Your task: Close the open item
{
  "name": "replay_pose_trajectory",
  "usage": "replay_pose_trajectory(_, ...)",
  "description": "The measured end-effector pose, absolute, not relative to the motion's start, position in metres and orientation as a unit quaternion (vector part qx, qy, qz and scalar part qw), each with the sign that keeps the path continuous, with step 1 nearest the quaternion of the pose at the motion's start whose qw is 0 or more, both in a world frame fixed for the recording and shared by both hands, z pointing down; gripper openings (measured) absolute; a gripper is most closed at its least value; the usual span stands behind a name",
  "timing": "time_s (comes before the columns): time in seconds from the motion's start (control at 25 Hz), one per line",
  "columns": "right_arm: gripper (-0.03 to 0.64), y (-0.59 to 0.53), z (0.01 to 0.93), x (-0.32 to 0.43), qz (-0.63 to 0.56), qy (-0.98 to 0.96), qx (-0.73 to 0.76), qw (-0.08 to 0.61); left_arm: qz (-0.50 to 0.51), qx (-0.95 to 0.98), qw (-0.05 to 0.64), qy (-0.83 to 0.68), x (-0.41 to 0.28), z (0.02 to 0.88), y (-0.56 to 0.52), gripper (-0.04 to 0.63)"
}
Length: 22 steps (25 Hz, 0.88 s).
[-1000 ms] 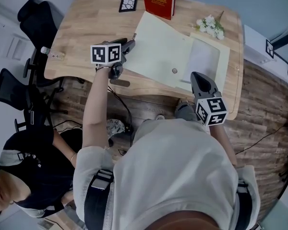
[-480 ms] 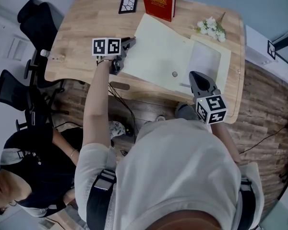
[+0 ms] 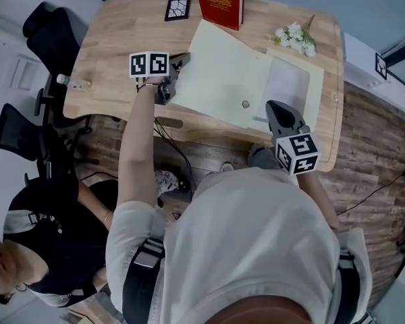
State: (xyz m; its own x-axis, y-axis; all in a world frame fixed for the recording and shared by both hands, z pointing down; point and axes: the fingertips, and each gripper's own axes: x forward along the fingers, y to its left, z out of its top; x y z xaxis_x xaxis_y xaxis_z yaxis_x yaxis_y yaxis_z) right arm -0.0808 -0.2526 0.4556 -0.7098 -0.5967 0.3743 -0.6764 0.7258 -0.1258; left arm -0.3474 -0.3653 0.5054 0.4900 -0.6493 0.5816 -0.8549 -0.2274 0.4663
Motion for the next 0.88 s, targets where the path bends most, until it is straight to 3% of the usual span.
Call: replay_pose_trajectory(0.88, 0.020, -0.219, 0.455, -0.079, 0.133, -0.902, 0.386, 0.142, 0.076, 0.824, 0.377, -0.417, -0.291, 0.442, -0.363, 0.041)
